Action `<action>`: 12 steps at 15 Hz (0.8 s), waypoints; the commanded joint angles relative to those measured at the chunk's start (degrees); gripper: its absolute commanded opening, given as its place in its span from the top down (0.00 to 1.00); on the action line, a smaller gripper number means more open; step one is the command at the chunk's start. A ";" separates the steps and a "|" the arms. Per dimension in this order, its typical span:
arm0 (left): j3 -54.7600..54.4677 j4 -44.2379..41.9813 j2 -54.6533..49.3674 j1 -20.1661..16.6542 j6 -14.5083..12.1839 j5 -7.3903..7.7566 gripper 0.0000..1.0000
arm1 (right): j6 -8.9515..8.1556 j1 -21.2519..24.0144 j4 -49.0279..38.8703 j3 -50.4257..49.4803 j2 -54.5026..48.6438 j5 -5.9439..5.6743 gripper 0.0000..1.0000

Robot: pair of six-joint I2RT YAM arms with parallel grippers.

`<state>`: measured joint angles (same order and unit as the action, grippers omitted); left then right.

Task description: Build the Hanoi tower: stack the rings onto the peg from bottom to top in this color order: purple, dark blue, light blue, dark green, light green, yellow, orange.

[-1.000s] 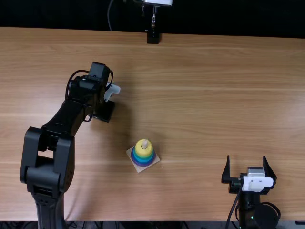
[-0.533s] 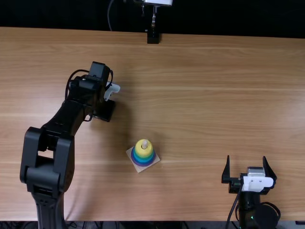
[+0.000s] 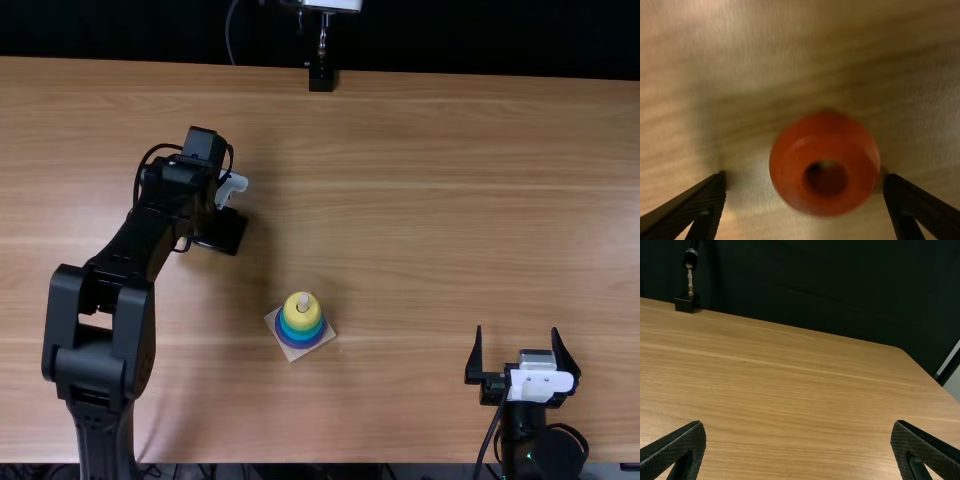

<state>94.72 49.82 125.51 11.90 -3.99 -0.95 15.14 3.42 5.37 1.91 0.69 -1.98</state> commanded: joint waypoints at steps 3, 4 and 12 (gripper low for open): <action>3.19 -0.04 2.98 0.14 0.51 0.32 0.00 | 0.16 0.62 0.50 -0.95 -0.69 -0.66 0.00; 3.19 -0.04 3.07 0.14 0.51 0.32 0.00 | 0.16 0.62 0.50 -1.03 -0.69 -0.66 0.00; 3.46 -0.36 3.25 0.14 0.61 0.21 0.97 | 0.05 0.62 0.50 -0.95 -0.69 -0.66 0.00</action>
<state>96.68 49.41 126.76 12.01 -4.01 -0.67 15.14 3.44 5.39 1.91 0.69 -1.98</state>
